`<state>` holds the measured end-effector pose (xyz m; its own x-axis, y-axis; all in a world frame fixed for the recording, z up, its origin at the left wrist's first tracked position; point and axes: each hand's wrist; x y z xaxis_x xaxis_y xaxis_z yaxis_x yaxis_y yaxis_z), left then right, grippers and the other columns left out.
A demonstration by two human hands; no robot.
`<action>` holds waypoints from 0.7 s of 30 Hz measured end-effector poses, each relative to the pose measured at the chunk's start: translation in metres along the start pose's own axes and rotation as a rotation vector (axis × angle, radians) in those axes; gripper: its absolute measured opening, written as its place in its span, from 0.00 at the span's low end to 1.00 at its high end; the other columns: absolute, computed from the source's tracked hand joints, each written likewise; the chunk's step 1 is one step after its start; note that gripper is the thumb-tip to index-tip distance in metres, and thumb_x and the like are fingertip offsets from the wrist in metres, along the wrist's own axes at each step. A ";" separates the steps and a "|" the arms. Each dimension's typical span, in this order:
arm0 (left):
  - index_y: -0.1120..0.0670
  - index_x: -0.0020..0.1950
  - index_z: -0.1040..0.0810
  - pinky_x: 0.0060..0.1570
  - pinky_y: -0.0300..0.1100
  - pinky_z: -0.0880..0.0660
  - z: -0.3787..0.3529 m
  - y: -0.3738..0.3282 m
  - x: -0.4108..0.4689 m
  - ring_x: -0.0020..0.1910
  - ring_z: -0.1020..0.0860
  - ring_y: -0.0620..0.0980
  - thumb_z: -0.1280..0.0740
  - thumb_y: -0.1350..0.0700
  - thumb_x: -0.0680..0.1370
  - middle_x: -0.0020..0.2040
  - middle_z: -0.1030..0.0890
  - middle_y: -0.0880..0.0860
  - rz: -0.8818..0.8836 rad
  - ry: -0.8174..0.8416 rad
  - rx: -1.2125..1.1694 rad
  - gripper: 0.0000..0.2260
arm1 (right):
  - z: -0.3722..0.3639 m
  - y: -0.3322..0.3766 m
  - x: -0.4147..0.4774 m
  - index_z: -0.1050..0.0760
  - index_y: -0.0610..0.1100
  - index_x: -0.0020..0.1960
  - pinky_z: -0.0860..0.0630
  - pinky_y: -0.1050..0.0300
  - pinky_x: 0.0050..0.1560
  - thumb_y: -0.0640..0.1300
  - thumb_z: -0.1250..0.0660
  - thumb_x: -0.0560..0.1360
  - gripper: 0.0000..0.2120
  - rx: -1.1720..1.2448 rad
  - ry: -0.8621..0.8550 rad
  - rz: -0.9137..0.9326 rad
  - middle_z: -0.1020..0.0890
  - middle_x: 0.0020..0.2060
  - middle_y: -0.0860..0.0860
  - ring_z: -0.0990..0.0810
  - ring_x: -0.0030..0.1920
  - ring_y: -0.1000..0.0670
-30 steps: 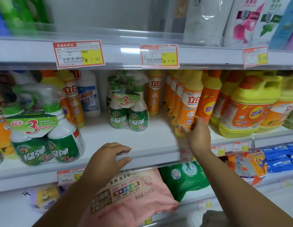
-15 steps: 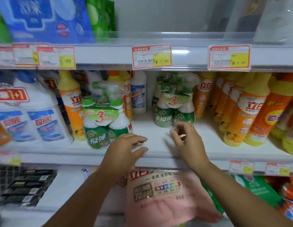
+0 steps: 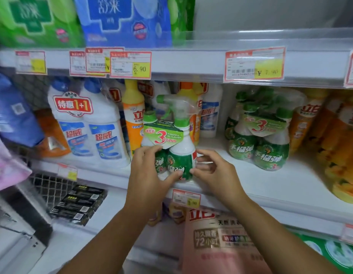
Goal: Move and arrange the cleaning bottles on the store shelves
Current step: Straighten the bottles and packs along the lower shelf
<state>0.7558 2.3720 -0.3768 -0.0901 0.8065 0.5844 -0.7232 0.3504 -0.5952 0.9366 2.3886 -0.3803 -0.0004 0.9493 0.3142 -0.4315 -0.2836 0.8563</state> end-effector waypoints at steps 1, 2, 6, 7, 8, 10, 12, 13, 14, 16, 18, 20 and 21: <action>0.50 0.65 0.32 0.62 0.41 0.35 0.000 -0.002 -0.001 0.62 0.33 0.49 0.23 0.47 0.63 0.60 0.34 0.49 -0.008 -0.015 0.013 0.34 | -0.002 0.001 0.000 0.26 0.57 0.58 0.25 0.72 0.46 0.41 0.24 0.67 0.23 0.005 0.011 0.002 0.19 0.46 0.59 0.19 0.43 0.64; 0.50 0.67 0.35 0.64 0.42 0.38 -0.001 -0.003 -0.001 0.65 0.36 0.49 0.24 0.45 0.63 0.64 0.36 0.50 -0.014 -0.023 0.036 0.37 | -0.004 0.002 0.000 0.25 0.56 0.59 0.25 0.72 0.46 0.40 0.25 0.68 0.23 0.018 0.028 0.005 0.18 0.47 0.59 0.19 0.44 0.64; 0.48 0.74 0.47 0.71 0.54 0.42 -0.005 -0.006 0.001 0.74 0.49 0.53 0.27 0.39 0.62 0.75 0.49 0.52 0.014 -0.025 0.098 0.47 | -0.006 0.003 0.004 0.23 0.54 0.60 0.24 0.70 0.50 0.39 0.28 0.71 0.20 0.092 0.103 0.004 0.18 0.49 0.58 0.19 0.47 0.63; 0.47 0.75 0.50 0.71 0.56 0.42 -0.006 -0.005 0.002 0.75 0.51 0.54 0.27 0.39 0.62 0.76 0.52 0.52 0.027 -0.020 0.099 0.48 | -0.006 0.003 0.007 0.22 0.54 0.59 0.24 0.68 0.51 0.40 0.29 0.72 0.17 0.110 0.095 -0.003 0.17 0.48 0.57 0.19 0.47 0.62; 0.46 0.75 0.52 0.71 0.57 0.43 -0.008 -0.004 0.003 0.75 0.53 0.54 0.27 0.39 0.63 0.77 0.54 0.52 0.038 -0.013 0.101 0.49 | -0.007 0.002 0.010 0.21 0.54 0.56 0.24 0.67 0.50 0.41 0.30 0.73 0.14 0.124 0.062 -0.012 0.17 0.47 0.56 0.19 0.46 0.61; 0.44 0.75 0.55 0.71 0.58 0.43 -0.009 0.000 0.006 0.75 0.55 0.53 0.26 0.41 0.64 0.77 0.57 0.50 0.054 -0.001 0.103 0.50 | -0.008 0.001 0.019 0.22 0.52 0.53 0.24 0.64 0.49 0.44 0.31 0.74 0.09 0.144 -0.058 -0.043 0.18 0.44 0.56 0.19 0.46 0.57; 0.43 0.75 0.56 0.71 0.58 0.45 -0.009 0.003 0.007 0.75 0.57 0.52 0.25 0.42 0.64 0.77 0.58 0.49 0.057 0.002 0.092 0.50 | -0.011 0.002 0.030 0.25 0.50 0.57 0.25 0.61 0.51 0.48 0.30 0.73 0.13 0.143 -0.154 -0.060 0.20 0.47 0.57 0.21 0.48 0.56; 0.42 0.75 0.56 0.71 0.57 0.45 -0.010 0.004 0.007 0.75 0.57 0.52 0.25 0.42 0.64 0.77 0.59 0.48 0.053 0.001 0.083 0.50 | -0.012 0.003 0.036 0.27 0.50 0.60 0.26 0.61 0.52 0.49 0.30 0.73 0.17 0.134 -0.161 -0.064 0.21 0.49 0.57 0.22 0.50 0.56; 0.42 0.75 0.56 0.71 0.56 0.45 -0.010 0.005 0.007 0.75 0.57 0.51 0.25 0.42 0.64 0.77 0.59 0.47 0.049 0.000 0.077 0.50 | -0.013 0.005 0.043 0.29 0.50 0.64 0.28 0.63 0.52 0.50 0.30 0.73 0.21 0.136 -0.148 -0.069 0.22 0.52 0.57 0.23 0.52 0.57; 0.42 0.75 0.56 0.71 0.55 0.46 -0.010 0.006 0.007 0.75 0.57 0.51 0.25 0.43 0.64 0.77 0.59 0.47 0.042 0.001 0.070 0.50 | -0.017 0.009 0.056 0.33 0.50 0.68 0.31 0.72 0.47 0.50 0.29 0.72 0.26 0.179 -0.089 -0.080 0.23 0.55 0.56 0.25 0.53 0.58; 0.42 0.75 0.55 0.70 0.54 0.46 -0.009 0.008 0.006 0.75 0.57 0.51 0.25 0.43 0.64 0.77 0.58 0.47 0.033 0.004 0.066 0.50 | -0.023 0.010 0.067 0.34 0.49 0.70 0.31 0.76 0.44 0.48 0.29 0.72 0.28 0.215 -0.022 -0.078 0.22 0.57 0.54 0.24 0.52 0.57; 0.43 0.75 0.53 0.70 0.51 0.47 -0.008 0.011 0.006 0.75 0.56 0.51 0.24 0.44 0.64 0.77 0.57 0.47 0.014 0.000 0.077 0.49 | -0.027 0.008 0.073 0.34 0.48 0.70 0.30 0.74 0.45 0.46 0.29 0.73 0.28 0.208 0.014 -0.067 0.21 0.59 0.50 0.23 0.54 0.54; 0.43 0.75 0.52 0.70 0.51 0.47 -0.008 0.011 0.005 0.75 0.55 0.51 0.24 0.45 0.63 0.77 0.57 0.47 0.011 -0.001 0.085 0.49 | -0.026 0.007 0.073 0.34 0.47 0.70 0.29 0.73 0.45 0.46 0.29 0.73 0.28 0.196 0.015 -0.063 0.21 0.59 0.49 0.22 0.54 0.53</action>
<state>0.7526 2.3841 -0.3850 -0.0992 0.8093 0.5790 -0.7774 0.3002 -0.5527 0.9096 2.4596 -0.3616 0.0071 0.9676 0.2523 -0.2475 -0.2428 0.9380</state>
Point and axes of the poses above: each hand's wrist, its own x-axis towards the middle knuckle, its own z-axis out of the back of the hand, y = z × x
